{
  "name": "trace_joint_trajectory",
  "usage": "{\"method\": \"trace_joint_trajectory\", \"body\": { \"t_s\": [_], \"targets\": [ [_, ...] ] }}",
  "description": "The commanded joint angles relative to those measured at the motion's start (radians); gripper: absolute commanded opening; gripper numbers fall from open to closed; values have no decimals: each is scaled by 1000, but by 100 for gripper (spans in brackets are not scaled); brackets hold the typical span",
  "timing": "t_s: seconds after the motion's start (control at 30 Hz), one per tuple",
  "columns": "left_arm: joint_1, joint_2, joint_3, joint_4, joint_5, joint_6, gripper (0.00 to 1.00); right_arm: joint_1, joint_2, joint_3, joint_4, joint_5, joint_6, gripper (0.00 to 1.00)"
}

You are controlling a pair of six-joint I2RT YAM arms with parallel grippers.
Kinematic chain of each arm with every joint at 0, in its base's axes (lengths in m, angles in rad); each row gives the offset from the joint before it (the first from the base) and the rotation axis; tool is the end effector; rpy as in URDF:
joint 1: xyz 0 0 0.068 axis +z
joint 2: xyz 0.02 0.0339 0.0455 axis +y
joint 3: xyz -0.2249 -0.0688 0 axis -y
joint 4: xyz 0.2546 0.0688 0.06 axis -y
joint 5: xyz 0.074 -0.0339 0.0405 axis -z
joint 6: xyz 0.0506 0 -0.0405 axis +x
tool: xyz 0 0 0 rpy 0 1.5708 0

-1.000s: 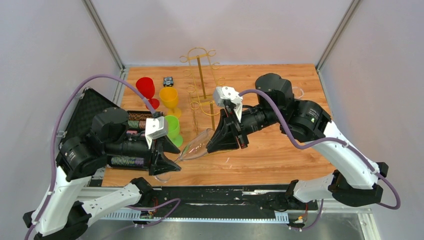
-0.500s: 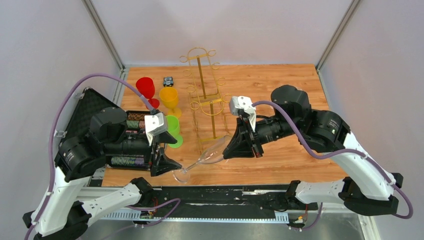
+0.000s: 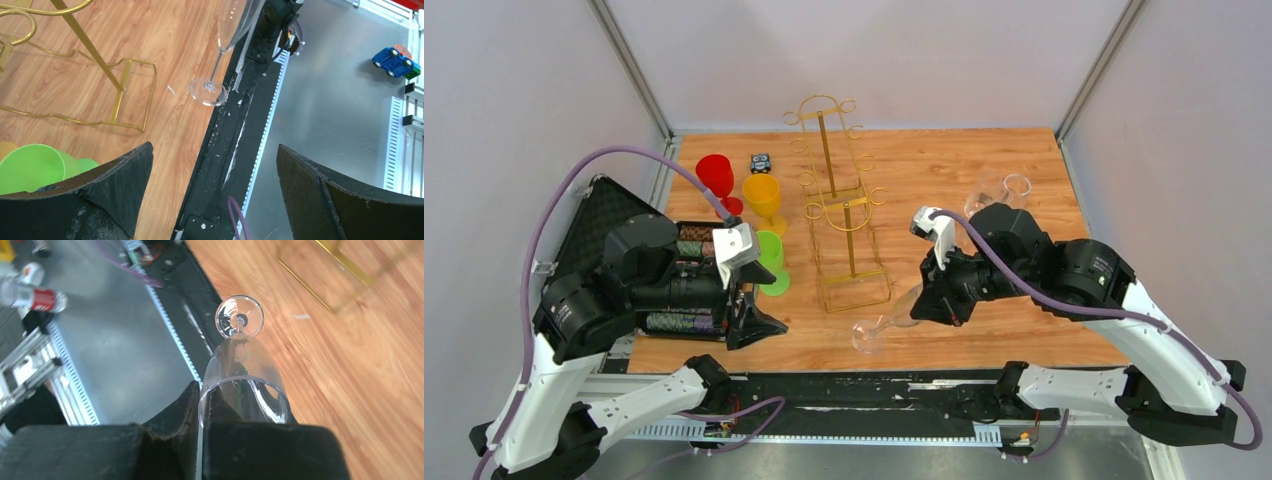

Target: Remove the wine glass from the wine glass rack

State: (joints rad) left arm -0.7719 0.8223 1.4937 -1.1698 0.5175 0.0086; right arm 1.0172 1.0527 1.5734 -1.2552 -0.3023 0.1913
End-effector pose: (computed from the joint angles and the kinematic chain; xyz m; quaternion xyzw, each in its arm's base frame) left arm 0.0775 -0.1104 0.4273 0.4370 0.7188 -0.3881 0.3764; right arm 0.0873 0.1699 0.4056 -0.4186 0.8029 0.3413 0.2522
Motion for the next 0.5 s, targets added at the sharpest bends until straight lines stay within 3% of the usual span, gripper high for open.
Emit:
{"method": "trace_joint_trajectory", "body": {
  "t_s": [0.0, 0.23, 0.47],
  "targets": [
    [-4, 9, 14, 36, -6, -2, 100, -47, 26, 4, -107, 260, 156, 0],
    [-4, 3, 9, 37, -12, -3, 100, -329, 68, -54, -89, 242, 114, 0],
    [-4, -3, 1, 44, -3, -3, 100, -465, 113, -98, -29, 334, 72, 0]
  ]
}}
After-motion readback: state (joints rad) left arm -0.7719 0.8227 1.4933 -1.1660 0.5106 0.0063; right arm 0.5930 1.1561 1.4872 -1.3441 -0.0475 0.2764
